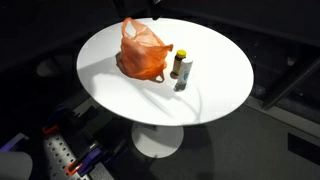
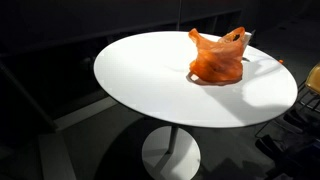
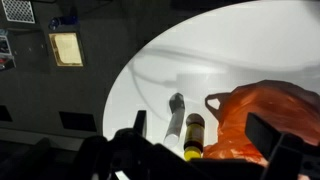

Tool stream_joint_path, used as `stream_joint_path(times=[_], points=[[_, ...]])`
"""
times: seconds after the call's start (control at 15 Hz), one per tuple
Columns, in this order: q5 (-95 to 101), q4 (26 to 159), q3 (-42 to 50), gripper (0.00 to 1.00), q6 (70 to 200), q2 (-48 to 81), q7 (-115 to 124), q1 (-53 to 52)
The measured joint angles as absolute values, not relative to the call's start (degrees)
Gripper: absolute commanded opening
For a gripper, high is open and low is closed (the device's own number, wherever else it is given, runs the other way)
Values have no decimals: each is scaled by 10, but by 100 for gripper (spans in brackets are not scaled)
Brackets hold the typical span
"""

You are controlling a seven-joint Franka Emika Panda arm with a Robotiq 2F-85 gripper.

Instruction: Remove the blue and white packet from the plastic bag

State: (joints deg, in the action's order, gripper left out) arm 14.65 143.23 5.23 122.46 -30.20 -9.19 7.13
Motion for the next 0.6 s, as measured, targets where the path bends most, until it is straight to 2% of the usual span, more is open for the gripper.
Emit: stream_joint_path(times=[0.6], points=[[146,1425,41,100,1237,-288,-78,63]])
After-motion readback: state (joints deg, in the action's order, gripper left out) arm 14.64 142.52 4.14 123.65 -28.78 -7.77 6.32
